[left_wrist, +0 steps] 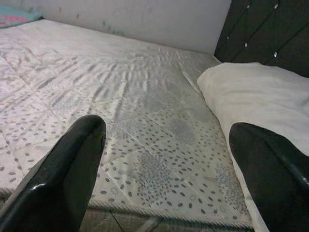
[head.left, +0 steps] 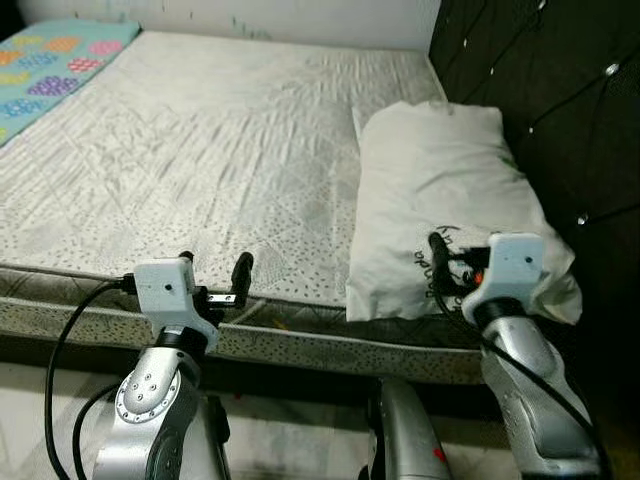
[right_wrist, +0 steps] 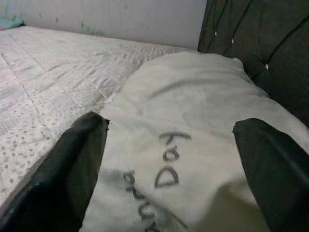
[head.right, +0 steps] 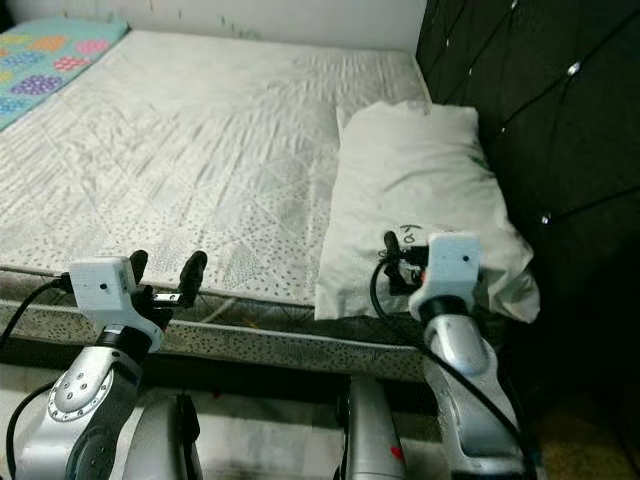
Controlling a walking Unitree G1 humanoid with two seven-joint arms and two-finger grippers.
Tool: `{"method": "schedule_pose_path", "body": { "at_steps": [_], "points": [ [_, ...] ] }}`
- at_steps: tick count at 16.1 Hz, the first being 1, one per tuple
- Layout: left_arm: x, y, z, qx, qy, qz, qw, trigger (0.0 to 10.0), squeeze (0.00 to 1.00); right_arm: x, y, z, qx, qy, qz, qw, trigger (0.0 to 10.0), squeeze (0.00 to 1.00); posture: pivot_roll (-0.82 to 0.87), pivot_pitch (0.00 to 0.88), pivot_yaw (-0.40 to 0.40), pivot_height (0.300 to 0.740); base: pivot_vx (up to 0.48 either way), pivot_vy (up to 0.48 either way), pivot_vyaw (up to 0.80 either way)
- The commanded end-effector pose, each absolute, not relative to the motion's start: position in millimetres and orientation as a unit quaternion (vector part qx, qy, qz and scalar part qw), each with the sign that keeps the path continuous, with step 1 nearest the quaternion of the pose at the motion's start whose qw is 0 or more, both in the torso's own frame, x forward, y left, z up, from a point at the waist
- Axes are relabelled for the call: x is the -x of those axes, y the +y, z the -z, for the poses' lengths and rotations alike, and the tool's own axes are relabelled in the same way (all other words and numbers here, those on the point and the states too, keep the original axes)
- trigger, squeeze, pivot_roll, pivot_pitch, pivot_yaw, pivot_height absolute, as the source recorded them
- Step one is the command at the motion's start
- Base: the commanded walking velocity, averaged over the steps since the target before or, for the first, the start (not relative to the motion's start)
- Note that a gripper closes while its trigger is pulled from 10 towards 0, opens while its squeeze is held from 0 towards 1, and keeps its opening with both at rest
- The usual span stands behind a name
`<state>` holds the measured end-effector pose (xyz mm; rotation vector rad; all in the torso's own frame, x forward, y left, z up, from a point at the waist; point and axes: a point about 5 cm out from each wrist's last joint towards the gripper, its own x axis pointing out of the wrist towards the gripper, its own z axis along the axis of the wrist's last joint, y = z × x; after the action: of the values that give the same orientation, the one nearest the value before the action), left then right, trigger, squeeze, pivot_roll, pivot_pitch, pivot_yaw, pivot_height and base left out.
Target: Clean up the room
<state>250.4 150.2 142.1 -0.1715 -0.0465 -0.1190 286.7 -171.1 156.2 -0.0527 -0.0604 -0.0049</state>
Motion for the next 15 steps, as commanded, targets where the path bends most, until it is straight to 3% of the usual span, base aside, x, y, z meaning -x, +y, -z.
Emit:
{"method": "schedule_pose_path", "body": {
  "at_steps": [1,2,6,15],
  "points": [
    [-254,151,-144,0.080,-0.031,0.058,0.995,10.0,0.00,-291,-170,-158,0.025,-0.034,-0.003,0.999,10.0,0.97,-0.02,0.000,-0.042,0.528,0.000,0.000,0.00],
    [-255,151,-144,0.079,-0.034,0.057,0.995,10.0,0.00,-293,-168,-161,0.030,-0.039,-0.014,0.999,10.0,0.00,-0.02,0.000,-0.042,0.528,0.000,0.000,0.00],
    [-257,154,-145,0.079,-0.046,0.047,0.995,10.0,0.00,-304,-166,-166,0.024,-0.045,-0.026,0.998,10.0,0.00,-0.01,0.000,-0.056,0.528,0.000,0.000,0.00],
    [-256,153,-146,0.087,-0.049,0.048,0.994,10.0,0.00,-307,-165,-162,0.003,-0.049,-0.015,0.999,10.0,0.00,-0.01,0.000,-0.028,0.619,0.000,0.000,0.00]
  ]
}}
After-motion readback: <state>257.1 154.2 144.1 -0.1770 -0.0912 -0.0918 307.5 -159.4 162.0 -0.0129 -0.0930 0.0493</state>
